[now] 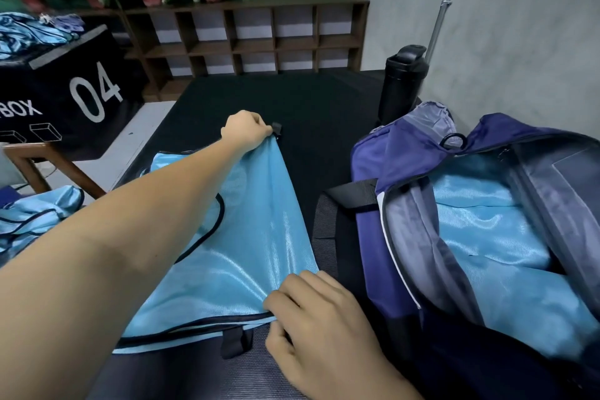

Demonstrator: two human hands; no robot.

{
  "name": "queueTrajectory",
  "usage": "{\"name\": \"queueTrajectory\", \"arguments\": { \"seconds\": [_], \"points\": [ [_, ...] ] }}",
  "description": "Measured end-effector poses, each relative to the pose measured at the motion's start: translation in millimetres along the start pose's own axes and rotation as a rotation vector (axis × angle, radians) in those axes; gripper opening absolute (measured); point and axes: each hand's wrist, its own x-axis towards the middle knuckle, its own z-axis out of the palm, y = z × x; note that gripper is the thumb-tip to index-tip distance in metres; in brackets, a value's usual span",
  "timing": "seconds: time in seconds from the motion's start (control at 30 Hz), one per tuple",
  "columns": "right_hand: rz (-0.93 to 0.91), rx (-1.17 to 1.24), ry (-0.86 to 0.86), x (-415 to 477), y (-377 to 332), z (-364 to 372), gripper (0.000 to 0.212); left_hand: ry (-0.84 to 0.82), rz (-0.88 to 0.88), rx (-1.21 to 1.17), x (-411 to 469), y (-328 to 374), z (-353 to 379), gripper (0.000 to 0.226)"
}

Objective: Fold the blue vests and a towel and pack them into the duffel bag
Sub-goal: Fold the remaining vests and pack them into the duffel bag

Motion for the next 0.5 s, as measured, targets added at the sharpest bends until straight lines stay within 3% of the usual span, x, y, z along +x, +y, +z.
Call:
{"name": "queueTrajectory", "arguments": {
  "seconds": [0.27,0.5],
  "points": [
    [0.015,-0.009,-0.027,-0.8,-2.0,-2.0,0.003,0.160,0.054,0.113,-7.1,-19.7,-11.5,0.008],
    [0.036,0.014,-0.028,-0.9,-3.0,-2.2,0.001,0.024,0.322,0.172,-89.4,-49.8,-53.4,0.009]
  ]
}}
